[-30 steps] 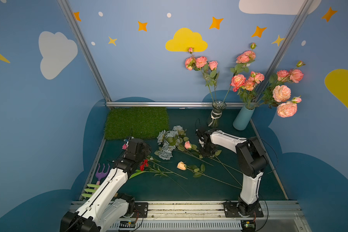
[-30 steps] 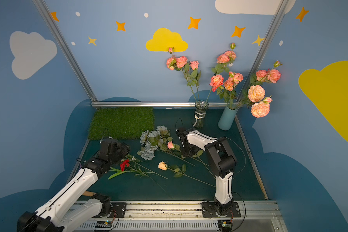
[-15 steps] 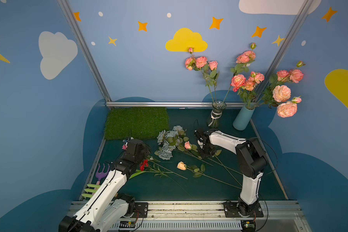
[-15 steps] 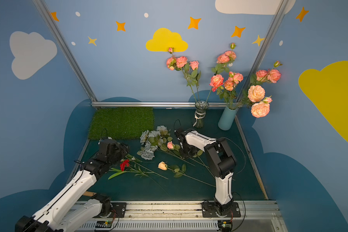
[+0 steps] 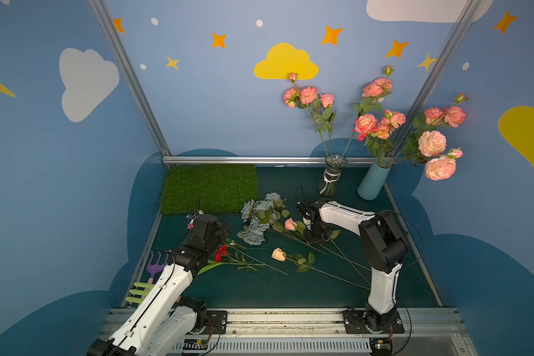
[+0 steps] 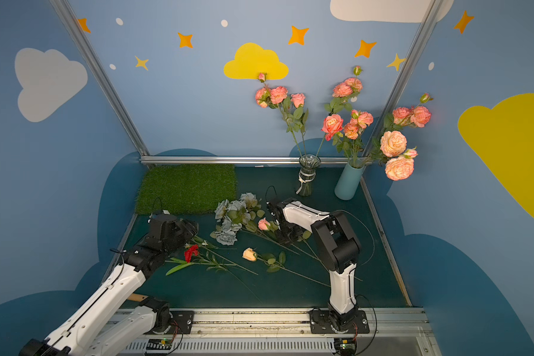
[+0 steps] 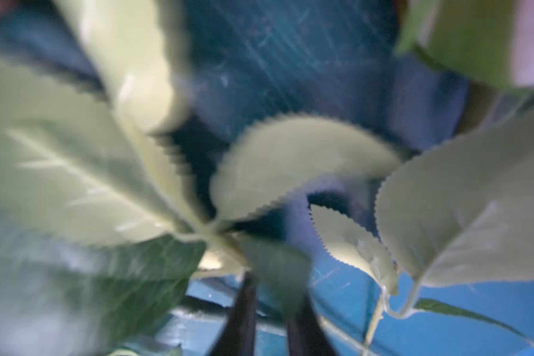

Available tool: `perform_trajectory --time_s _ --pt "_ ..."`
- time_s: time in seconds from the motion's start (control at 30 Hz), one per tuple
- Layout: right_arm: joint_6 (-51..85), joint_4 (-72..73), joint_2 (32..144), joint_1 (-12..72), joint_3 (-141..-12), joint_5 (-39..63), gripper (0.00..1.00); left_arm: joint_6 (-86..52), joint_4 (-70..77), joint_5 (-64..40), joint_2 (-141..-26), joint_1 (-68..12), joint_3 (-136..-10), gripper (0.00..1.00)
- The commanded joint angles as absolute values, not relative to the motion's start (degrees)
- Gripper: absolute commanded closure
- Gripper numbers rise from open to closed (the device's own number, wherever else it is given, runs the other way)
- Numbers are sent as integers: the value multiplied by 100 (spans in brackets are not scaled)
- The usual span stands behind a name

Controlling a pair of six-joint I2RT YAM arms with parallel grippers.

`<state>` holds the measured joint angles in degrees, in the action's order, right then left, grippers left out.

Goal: Place the pink flowers into the vase
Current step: Pick up the flower at the center of the board.

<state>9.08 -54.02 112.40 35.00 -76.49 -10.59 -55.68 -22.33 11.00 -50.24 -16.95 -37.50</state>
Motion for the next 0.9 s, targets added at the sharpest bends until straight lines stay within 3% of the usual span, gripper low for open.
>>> perform_trajectory --time_s 0.0,0.4,0.87 --pt "933 -5520 11493 3439 -7588 -1125 97 -5526 -2344 1177 -4942 -1706 -3864 38" --pt "831 -5399 11302 3390 -8002 -1549 100 -5535 -2386 1231 -4800 -1713 -3859 38" --pt "264 -4133 10426 3410 -8801 -1843 100 -5525 -2145 1178 -4873 -1720 -3735 38"
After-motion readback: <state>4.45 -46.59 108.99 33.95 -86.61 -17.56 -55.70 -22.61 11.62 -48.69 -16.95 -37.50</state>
